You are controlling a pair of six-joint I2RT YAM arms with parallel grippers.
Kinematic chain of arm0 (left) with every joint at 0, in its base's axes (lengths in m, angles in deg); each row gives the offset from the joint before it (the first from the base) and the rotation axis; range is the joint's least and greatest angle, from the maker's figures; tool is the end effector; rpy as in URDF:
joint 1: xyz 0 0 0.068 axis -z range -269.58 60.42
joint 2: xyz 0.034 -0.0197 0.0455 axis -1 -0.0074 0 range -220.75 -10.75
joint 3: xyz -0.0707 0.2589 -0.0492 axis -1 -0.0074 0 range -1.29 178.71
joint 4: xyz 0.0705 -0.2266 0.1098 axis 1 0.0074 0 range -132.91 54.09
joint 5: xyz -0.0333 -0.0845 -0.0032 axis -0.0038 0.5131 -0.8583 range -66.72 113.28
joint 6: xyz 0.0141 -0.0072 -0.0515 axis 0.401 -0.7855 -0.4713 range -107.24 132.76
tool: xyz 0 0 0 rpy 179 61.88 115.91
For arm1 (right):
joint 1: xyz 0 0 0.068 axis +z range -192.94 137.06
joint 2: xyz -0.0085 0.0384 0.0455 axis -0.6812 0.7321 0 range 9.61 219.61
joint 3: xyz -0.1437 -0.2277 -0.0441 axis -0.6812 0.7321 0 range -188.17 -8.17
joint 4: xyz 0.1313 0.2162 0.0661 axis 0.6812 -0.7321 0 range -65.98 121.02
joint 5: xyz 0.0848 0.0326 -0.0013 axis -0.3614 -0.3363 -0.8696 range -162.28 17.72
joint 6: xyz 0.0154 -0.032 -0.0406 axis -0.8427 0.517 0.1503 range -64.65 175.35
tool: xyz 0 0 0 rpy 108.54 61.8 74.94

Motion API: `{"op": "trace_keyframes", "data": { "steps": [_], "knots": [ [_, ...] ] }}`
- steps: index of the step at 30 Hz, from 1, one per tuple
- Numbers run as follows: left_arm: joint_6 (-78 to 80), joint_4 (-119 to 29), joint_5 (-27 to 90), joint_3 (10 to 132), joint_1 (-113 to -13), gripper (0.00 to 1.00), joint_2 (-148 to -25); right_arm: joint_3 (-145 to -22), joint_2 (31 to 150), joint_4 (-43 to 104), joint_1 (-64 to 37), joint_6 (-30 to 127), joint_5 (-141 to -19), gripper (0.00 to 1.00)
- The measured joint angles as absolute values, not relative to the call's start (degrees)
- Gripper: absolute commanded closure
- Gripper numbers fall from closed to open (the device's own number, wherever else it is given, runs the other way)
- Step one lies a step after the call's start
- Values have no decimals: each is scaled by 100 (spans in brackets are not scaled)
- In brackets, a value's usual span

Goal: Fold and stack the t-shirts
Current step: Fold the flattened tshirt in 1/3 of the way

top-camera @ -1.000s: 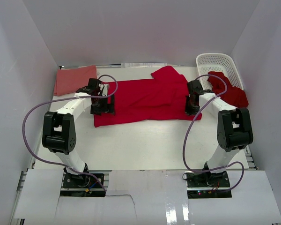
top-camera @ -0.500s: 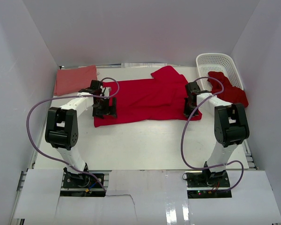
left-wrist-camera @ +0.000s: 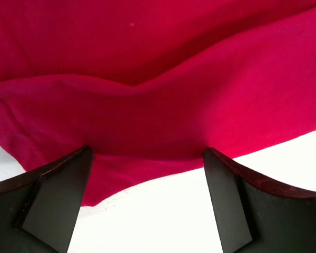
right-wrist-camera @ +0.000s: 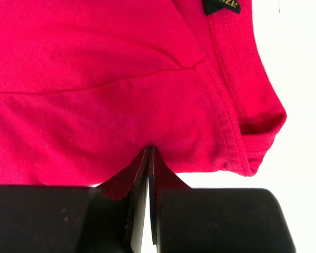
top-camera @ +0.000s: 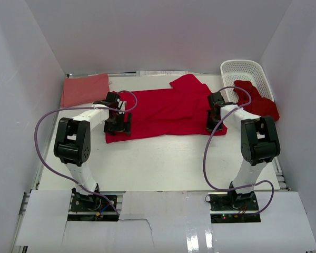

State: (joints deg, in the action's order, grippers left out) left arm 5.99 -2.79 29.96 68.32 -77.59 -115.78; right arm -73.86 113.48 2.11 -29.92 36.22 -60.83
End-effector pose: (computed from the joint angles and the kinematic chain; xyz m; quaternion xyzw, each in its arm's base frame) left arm 0.3417 -0.0768 0.1696 0.0524 0.9890 -0.0775 0.1146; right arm 0.3476 0.0732 0.1652 0.0717 0.9728 -0.0392 0.2169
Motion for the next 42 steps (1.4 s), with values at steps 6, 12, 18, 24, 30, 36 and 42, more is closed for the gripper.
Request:
{"op": "trace_keyframes", "data": {
  "steps": [6, 12, 18, 24, 30, 36, 42],
  "knots": [
    [628, -261, 2701, 6832, -7604, 2, -11591, -7146, 11195, 441, -2857, 3532, -5880, 92],
    [634, -270, 2292, 6740, -7435, 2, -11552, -6851, 11018, 712, -2640, 3429, -5489, 92],
    [626, -198, 1955, 6530, -7427, 2, -11392, -6514, 10754, 740, -2435, 3279, -5200, 92],
    [560, -128, 1440, 6486, -7400, 2, -11312, -6208, 10443, 567, -2347, 3134, -5192, 92],
    [470, -113, 869, 6349, -7383, 2, -11163, -5963, 10118, 82, -2052, 2977, -5336, 92],
    [252, 64, 310, 6261, -7381, 2, -11091, -5817, 9910, -458, -1766, 2846, -5550, 92],
    [20, 228, 266, 6244, -7381, 2, -11089, -5712, 9785, -716, -1637, 2734, -5616, 92]
  ]
}}
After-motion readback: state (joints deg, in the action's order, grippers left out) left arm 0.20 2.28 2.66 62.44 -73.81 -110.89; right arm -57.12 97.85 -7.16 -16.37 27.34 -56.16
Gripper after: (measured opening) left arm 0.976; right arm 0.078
